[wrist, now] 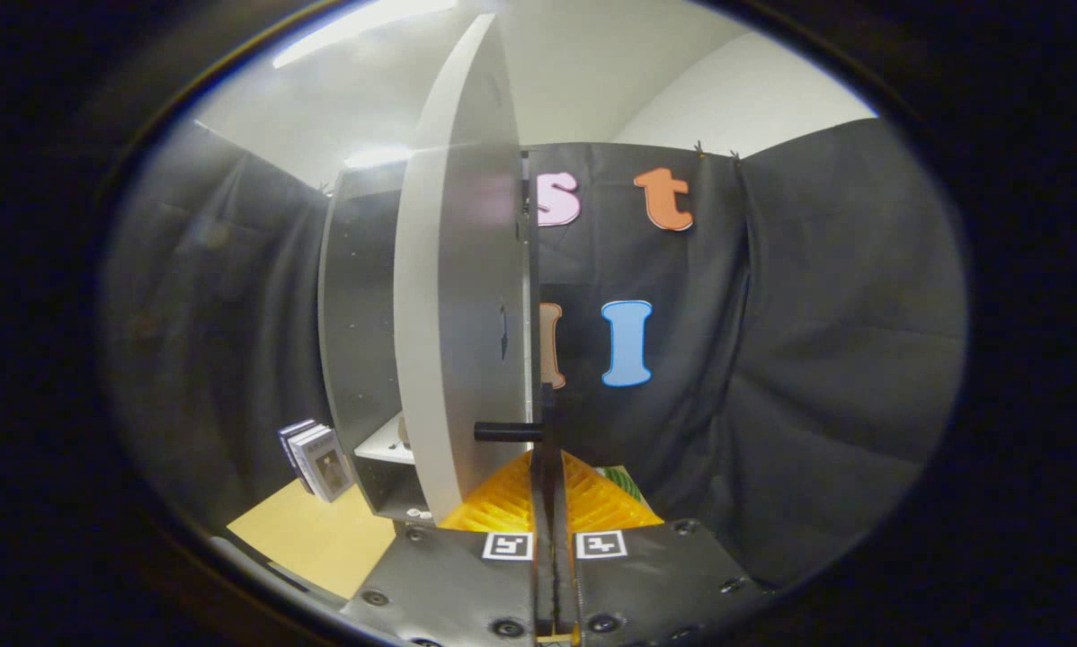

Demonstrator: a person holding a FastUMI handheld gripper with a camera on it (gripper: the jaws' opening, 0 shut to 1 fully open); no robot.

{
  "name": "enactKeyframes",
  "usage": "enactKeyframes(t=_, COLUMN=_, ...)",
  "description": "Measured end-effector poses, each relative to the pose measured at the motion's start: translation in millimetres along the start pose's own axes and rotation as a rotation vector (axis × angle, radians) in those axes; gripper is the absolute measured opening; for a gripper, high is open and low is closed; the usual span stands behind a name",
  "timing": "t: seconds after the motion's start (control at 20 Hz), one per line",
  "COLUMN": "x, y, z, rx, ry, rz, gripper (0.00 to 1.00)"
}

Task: Open the shoe cabinet door, grab the shoes and put them into the shoe cabinet, then close the shoe cabinet door.

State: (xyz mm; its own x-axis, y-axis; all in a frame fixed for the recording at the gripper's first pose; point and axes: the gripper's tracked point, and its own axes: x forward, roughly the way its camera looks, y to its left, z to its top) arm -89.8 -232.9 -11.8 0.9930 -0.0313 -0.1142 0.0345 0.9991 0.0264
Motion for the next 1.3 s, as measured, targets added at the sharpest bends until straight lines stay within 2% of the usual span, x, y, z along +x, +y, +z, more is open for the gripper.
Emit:
enactKeyframes(t=0.35, x=6, y=-24, z=2, rx=-0.005, ry=0.004, rz=0.06, gripper=0.03)
enactKeyframes(t=0.55, x=9, y=-31, z=5, rx=-0.022, ry=-0.009, rz=0.085, gripper=0.04)
enactKeyframes(t=0.6, x=9, y=-30, z=6, rx=-0.022, ry=-0.014, rz=0.094, gripper=0.08)
enactKeyframes(t=0.65, x=8, y=-32, z=4, rx=-0.022, ry=-0.013, rz=0.089, gripper=0.1)
enactKeyframes(t=0.9, x=-13, y=-35, z=10, rx=-0.019, ry=-0.052, rz=0.056, gripper=0.1)
enactKeyframes(t=1.05, x=-40, y=-41, z=10, rx=-0.009, ry=-0.05, rz=0.003, gripper=0.1)
enactKeyframes(t=1.3, x=-78, y=-25, z=13, rx=0.032, ry=-0.051, rz=-0.04, gripper=0.1)
